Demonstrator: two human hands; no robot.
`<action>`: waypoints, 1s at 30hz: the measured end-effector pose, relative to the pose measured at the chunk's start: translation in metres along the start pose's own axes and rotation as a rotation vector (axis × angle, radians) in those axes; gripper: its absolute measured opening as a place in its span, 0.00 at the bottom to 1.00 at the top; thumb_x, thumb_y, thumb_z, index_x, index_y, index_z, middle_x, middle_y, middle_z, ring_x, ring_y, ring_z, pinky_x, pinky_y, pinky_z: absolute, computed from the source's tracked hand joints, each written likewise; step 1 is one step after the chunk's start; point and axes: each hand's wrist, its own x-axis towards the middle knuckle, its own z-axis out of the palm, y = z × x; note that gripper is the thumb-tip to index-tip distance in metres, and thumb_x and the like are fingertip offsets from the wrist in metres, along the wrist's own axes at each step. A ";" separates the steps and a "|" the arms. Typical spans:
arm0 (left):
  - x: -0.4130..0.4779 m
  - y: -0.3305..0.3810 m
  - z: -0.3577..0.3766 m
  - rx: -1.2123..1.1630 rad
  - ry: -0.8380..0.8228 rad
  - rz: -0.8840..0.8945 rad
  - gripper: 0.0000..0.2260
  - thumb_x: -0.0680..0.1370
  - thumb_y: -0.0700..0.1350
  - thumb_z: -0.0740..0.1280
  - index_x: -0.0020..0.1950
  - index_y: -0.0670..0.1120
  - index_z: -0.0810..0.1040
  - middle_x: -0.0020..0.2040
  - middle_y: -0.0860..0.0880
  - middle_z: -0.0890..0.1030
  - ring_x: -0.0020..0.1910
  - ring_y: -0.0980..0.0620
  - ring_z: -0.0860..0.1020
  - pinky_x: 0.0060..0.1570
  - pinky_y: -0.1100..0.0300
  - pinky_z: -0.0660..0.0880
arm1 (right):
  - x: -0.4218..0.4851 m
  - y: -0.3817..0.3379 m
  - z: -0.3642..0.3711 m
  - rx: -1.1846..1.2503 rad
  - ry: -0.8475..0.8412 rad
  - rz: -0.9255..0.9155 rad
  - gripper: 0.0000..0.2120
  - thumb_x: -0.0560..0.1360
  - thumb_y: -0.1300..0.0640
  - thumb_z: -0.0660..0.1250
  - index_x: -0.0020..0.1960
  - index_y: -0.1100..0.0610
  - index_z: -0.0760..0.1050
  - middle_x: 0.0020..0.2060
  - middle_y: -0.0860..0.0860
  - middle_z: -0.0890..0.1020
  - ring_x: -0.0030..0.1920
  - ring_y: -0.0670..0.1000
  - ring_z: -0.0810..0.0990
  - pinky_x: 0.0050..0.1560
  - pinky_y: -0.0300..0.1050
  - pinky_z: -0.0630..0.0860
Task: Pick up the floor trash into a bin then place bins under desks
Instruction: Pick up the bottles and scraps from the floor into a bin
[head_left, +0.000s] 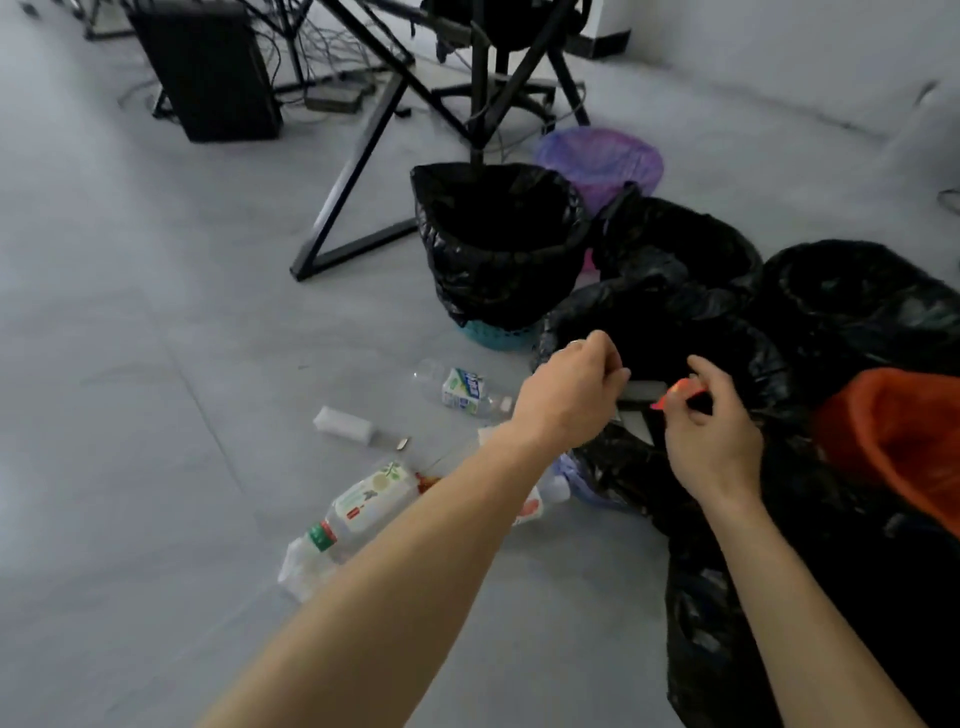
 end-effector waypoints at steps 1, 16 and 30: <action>0.006 -0.001 0.008 -0.003 -0.042 -0.012 0.08 0.81 0.50 0.63 0.55 0.47 0.73 0.51 0.46 0.80 0.49 0.43 0.78 0.47 0.47 0.77 | -0.001 0.005 0.000 -0.018 -0.031 0.003 0.19 0.82 0.51 0.61 0.72 0.48 0.69 0.67 0.51 0.76 0.62 0.51 0.79 0.53 0.41 0.71; -0.038 -0.241 -0.027 0.220 -0.179 -0.524 0.15 0.80 0.48 0.63 0.66 0.48 0.72 0.58 0.45 0.82 0.49 0.46 0.78 0.48 0.55 0.74 | -0.059 0.028 0.137 -0.462 -0.094 -0.624 0.15 0.71 0.64 0.69 0.57 0.59 0.78 0.46 0.54 0.82 0.45 0.57 0.80 0.43 0.51 0.79; -0.124 -0.312 -0.010 0.605 -0.405 -0.510 0.24 0.73 0.59 0.69 0.63 0.49 0.71 0.61 0.48 0.78 0.59 0.45 0.77 0.53 0.53 0.73 | -0.082 0.093 0.223 -1.094 -0.696 -0.303 0.33 0.78 0.54 0.63 0.79 0.49 0.53 0.77 0.54 0.57 0.76 0.59 0.54 0.73 0.58 0.56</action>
